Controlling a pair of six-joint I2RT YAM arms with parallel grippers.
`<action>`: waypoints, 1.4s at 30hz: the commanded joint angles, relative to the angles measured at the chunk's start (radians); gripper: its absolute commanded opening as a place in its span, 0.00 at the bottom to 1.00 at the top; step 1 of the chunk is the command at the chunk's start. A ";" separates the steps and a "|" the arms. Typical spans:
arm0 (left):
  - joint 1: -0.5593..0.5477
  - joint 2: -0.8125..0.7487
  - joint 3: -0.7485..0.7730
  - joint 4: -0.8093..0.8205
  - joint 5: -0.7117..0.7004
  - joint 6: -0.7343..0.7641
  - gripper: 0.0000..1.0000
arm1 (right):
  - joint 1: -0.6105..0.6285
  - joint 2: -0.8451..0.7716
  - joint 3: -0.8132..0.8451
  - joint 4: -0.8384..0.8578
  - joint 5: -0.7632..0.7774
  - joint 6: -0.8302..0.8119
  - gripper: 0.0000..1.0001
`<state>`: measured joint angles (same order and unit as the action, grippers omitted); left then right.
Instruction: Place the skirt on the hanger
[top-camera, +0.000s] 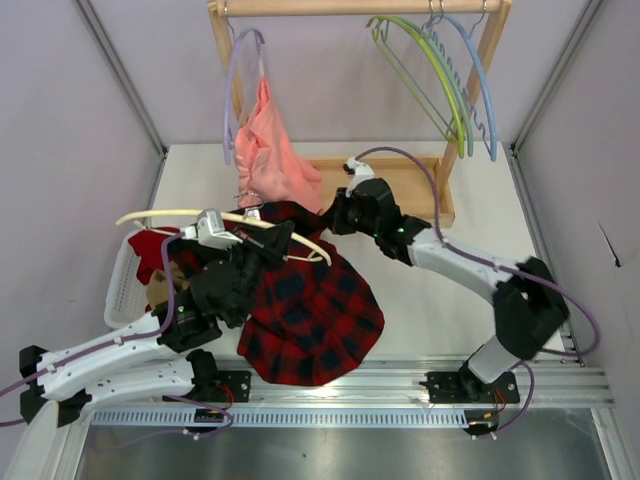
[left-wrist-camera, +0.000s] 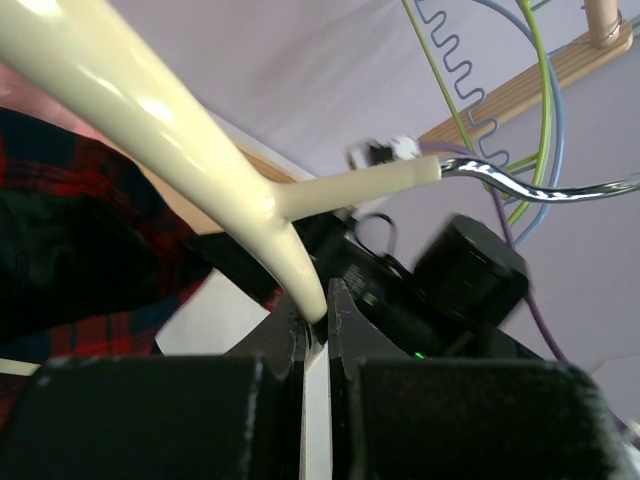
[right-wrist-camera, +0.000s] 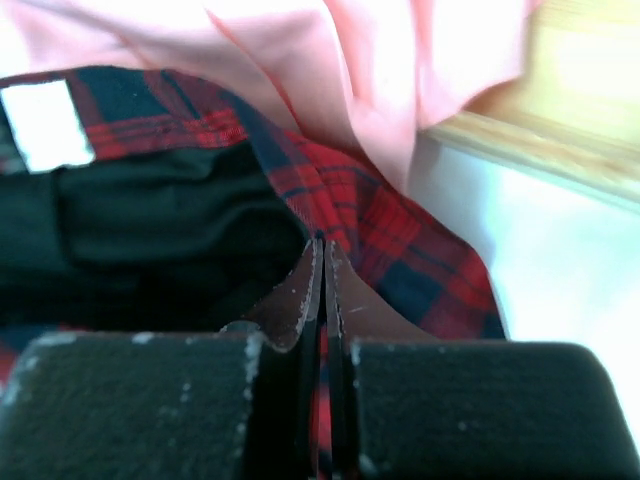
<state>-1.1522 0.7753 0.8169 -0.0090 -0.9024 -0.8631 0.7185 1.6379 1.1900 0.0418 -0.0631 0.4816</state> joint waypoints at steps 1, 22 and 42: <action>0.023 -0.008 0.016 0.064 -0.001 0.087 0.00 | 0.004 -0.212 -0.084 -0.006 0.104 -0.021 0.00; 0.043 0.323 0.085 0.391 0.401 0.016 0.00 | 0.002 -1.047 -0.750 -0.463 0.407 0.281 0.00; 0.043 0.308 -0.125 0.577 0.361 0.042 0.00 | 0.002 -0.914 -0.713 -0.231 0.146 0.138 0.76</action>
<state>-1.1164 1.1236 0.6987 0.4648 -0.4969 -0.8555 0.7193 0.7139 0.4717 -0.2829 0.1547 0.6273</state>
